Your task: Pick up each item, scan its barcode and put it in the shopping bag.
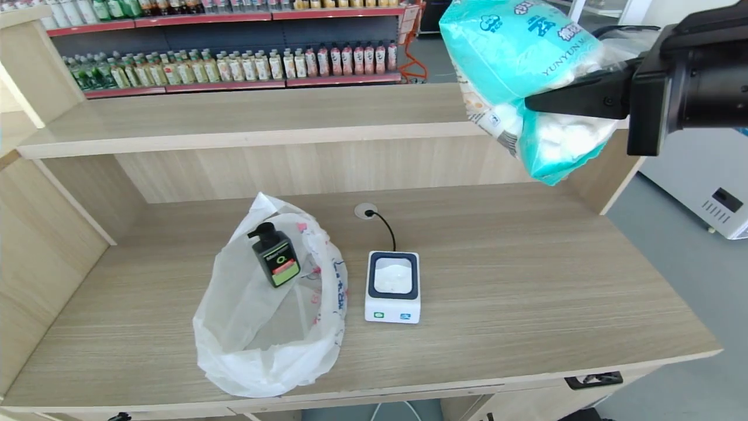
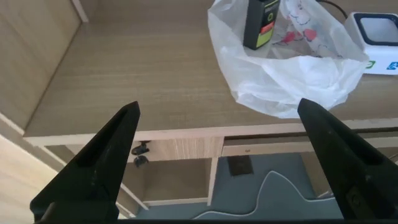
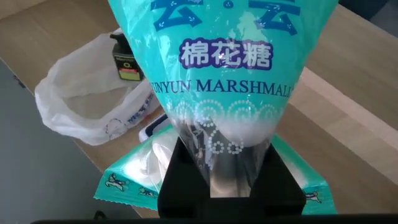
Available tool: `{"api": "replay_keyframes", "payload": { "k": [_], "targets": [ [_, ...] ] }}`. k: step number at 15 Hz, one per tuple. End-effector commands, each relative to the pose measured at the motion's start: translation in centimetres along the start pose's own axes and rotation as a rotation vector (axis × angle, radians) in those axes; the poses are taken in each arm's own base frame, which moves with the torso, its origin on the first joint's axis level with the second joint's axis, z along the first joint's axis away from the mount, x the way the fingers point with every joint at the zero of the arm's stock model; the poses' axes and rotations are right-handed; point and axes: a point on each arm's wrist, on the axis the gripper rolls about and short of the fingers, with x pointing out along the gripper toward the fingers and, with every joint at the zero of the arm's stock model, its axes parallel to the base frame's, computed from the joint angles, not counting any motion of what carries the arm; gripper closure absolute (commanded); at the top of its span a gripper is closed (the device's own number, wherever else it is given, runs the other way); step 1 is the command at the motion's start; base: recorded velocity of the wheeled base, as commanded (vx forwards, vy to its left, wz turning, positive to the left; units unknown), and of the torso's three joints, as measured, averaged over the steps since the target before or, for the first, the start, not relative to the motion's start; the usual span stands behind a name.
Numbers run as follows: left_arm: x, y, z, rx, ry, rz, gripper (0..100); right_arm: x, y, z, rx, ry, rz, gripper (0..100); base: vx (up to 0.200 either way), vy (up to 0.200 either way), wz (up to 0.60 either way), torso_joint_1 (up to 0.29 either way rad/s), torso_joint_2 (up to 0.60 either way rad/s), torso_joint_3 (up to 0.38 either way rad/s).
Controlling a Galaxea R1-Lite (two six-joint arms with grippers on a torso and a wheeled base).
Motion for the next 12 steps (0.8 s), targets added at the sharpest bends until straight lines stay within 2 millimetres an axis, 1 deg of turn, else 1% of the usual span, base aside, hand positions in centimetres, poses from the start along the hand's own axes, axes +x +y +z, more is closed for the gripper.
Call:
{"api": "replay_keyframes", "payload": {
  "k": [1, 2, 3, 4, 5, 6, 7, 8, 9, 10, 11, 12],
  "targets": [
    [0.0, 0.0, 0.0, 0.0, 0.002, 0.0, 0, 0.4, 0.0, -0.2, 0.004, 0.008, 0.005, 100, 0.0, 0.0, 0.6, 0.002, 0.01, 0.007],
    [0.0, 0.0, 0.0, 0.0, 0.0, 0.0, 0, 0.7, 0.2, -0.6, 0.008, 0.018, 0.025, 100, 0.0, 0.0, 0.0, 0.0, 0.0, 0.0],
    [0.0, 0.0, 0.0, 0.0, 0.002, 0.0, 0, 1.4, 0.4, -1.9, 0.008, 0.054, 0.042, 100, 0.0, 0.0, 0.0, 0.0, 0.0, 0.0],
    [0.0, 0.0, 0.0, 0.0, 0.002, 0.0, 0, 2.3, 0.3, -3.0, 0.016, 0.055, 0.03, 100, 0.0, 0.0, 0.0, 0.0, 0.0, 0.0],
    [0.0, 0.0, 0.0, 0.0, 0.002, 0.0, 0, 3.5, 0.0, -4.5, 0.016, 0.04, 0.025, 100, 0.0, 0.0, 0.0, 0.0, 0.0, 0.0],
    [0.0, 0.0, 0.0, 0.0, 0.002, 0.0, 0, 4.5, -0.2, -5.4, 0.005, 0.004, 0.035, 100, 0.0, 0.0, 0.0, 0.0, 0.0, 0.0],
    [0.0, 0.0, 0.0, 0.0, 0.002, 0.0, 0, 5.5, -0.7, -6.5, -0.016, -0.041, 0.031, 100, 0.0, 0.0, 0.0, 0.0, 0.0, 0.0],
    [0.0, 0.0, 0.0, 0.0, 0.002, 0.0, 0, 6.7, -1.8, -8.0, -0.049, -0.077, 0.017, 100, 0.0, 0.0, 0.0, 0.0, 0.0, 0.0],
    [0.0, 0.0, 0.0, 0.0, 0.0, 0.0, 0, 7.8, -3.5, -10.1, -0.083, -0.112, 0.014, 100, 0.0, 0.0, 0.0, 0.0, 0.0, 0.0],
    [0.0, 0.0, 0.0, 0.0, 0.002, 0.0, 0, 7.9, -4.1, -10.8, -0.078, -0.112, 0.033, 100, 0.0, 0.0, 0.0, 0.0, 0.0, 0.0],
    [0.0, 0.0, 0.0, 0.0, 0.002, 0.0, 0, 7.8, -4.8, -11.8, -0.069, -0.115, 0.093, 100, 0.0, 0.0, 0.0, 0.0, 0.0, 0.0],
    [0.0, 0.0, 0.0, 0.0, 0.002, 0.0, 0, 7.7, -5.1, -13.1, -0.078, -0.111, 0.142, 100, 0.0, 0.0, 0.0, 0.0, 0.0, 0.0]
  ]
}}
